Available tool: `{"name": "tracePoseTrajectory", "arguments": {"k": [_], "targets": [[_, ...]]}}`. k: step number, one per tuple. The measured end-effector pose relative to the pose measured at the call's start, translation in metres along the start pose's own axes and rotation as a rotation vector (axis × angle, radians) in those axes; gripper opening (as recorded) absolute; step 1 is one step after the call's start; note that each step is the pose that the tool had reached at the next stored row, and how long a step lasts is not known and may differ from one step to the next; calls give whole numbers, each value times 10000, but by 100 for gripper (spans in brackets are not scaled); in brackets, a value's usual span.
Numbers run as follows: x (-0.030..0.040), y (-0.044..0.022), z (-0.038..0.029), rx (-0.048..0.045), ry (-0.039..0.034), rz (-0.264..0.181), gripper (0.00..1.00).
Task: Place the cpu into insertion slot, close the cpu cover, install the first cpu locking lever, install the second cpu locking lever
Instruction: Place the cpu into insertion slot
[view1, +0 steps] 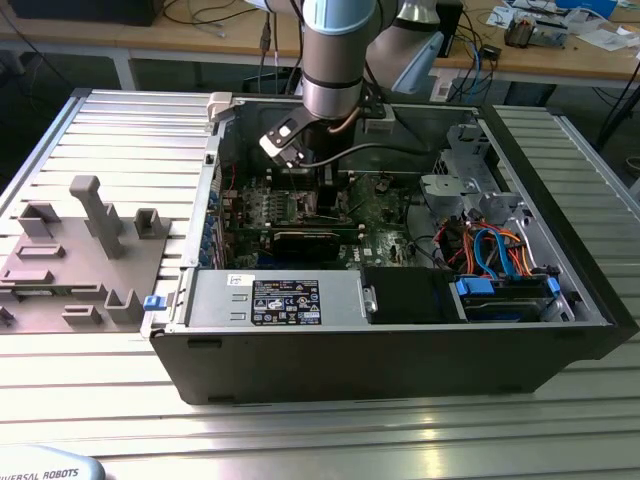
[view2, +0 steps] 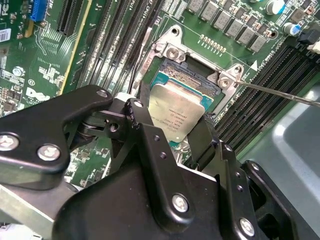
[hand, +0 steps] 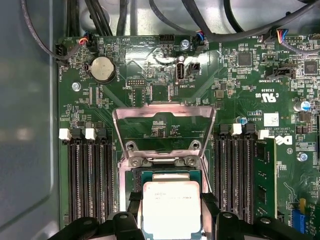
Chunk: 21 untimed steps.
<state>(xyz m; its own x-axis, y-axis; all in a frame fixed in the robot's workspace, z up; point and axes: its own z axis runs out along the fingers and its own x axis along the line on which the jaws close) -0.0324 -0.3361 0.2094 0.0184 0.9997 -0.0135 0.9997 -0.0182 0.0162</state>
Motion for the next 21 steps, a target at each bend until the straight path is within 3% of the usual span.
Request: {"name": "tracePoseTrajectory", "arguments": {"k": [4, 21], "targets": [[34, -10, 4, 1, -1, -2, 55], [35, -34, 116, 4, -6, -2, 55]]}}
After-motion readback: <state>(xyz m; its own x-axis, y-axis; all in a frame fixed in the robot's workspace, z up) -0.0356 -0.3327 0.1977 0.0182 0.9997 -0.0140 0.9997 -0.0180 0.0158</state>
